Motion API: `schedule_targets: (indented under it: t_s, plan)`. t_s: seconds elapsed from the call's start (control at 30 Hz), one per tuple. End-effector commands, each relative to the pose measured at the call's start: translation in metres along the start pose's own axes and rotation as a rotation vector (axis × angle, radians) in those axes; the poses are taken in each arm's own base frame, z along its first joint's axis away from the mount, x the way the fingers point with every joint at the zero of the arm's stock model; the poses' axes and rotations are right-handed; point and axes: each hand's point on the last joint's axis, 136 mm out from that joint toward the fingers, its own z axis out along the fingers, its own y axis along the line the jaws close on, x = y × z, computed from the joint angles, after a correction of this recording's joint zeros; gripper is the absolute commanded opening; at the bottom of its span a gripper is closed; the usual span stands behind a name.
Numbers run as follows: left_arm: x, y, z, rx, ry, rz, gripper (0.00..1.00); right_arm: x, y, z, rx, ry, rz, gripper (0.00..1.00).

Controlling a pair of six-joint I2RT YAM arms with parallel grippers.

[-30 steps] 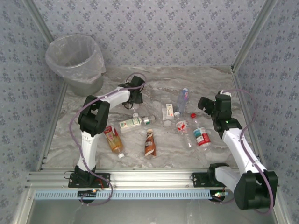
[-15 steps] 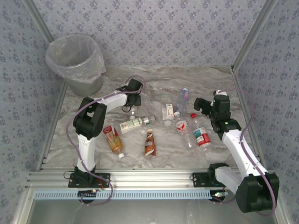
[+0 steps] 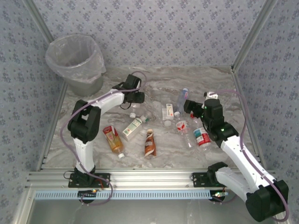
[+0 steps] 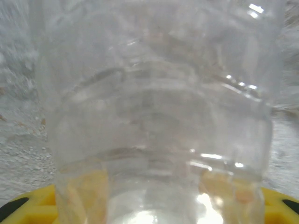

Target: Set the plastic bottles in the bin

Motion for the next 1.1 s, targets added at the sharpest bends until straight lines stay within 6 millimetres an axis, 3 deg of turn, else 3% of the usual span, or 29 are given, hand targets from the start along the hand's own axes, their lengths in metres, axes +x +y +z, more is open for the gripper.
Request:
schedule_targets:
  t_s: [0.0,0.13,0.27,0.4,0.67,1.07]
  plan:
    - [-0.060,-0.026,-0.070,0.101,-0.187,0.063,0.45,-0.011,0.001,-0.004,0.024,-0.057,0.060,0.99]
    - [-0.093,-0.026,-0.124,0.117,-0.327,0.084,0.45,-0.020,0.008,-0.005,0.016,-0.090,0.078,0.99]
    - [-0.133,-0.012,-0.178,0.110,-0.508,0.073,0.45,-0.024,0.012,-0.006,0.015,-0.117,0.093,0.99]
    - [-0.158,0.005,-0.213,0.070,-0.588,0.059,0.44,-0.029,0.017,-0.005,-0.001,-0.135,0.089,0.99]
    - [-0.180,0.034,-0.243,-0.008,-0.689,0.004,0.42,-0.043,0.023,-0.015,-0.007,-0.156,-0.020,0.99]
    - [-0.222,0.114,-0.275,-0.135,-0.808,-0.112,0.43,-0.037,0.020,-0.023,-0.017,-0.152,-0.157,0.99]
